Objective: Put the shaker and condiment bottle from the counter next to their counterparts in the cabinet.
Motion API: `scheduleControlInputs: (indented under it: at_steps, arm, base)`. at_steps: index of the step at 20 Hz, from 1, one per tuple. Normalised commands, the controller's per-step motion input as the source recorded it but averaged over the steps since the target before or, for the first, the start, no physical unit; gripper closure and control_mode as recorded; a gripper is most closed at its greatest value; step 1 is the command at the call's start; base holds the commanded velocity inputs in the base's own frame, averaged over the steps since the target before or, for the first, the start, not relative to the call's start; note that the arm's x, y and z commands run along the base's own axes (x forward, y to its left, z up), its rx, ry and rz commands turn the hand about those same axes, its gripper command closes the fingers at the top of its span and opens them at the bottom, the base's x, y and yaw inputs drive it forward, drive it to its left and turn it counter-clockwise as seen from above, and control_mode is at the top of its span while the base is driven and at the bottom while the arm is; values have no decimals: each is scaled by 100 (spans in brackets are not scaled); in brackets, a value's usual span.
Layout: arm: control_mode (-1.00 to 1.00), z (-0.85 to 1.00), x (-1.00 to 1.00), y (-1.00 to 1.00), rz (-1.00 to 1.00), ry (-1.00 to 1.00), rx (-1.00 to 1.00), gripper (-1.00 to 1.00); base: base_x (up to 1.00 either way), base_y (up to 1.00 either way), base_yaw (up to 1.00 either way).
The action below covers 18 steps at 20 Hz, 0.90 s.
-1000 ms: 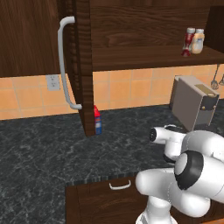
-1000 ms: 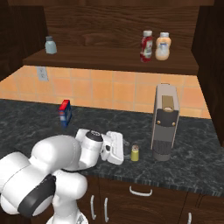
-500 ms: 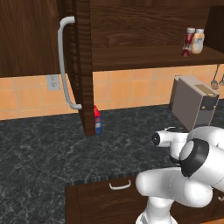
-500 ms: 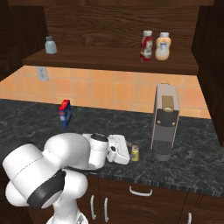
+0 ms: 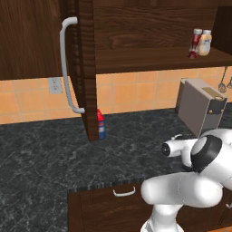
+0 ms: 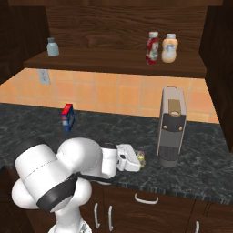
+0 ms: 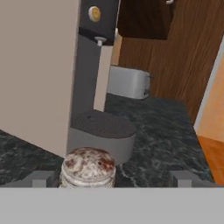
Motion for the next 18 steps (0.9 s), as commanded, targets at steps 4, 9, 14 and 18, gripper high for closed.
scheduleControlInputs:
  at_steps: [4,9,14,18]
  arm:
    - [-100,-66,12,42,0,-17,-16,-100]
    - [-100,-56,13,30,0,-16,-12,-100]
    - [-100,-42,21,-4,0,-16,-2,-100]
    - [-100,-39,9,-6,0,-16,-1,100]
  base:
    - [0,0,0]
    - [0,0,0]
    - [0,0,0]
    - [0,0,0]
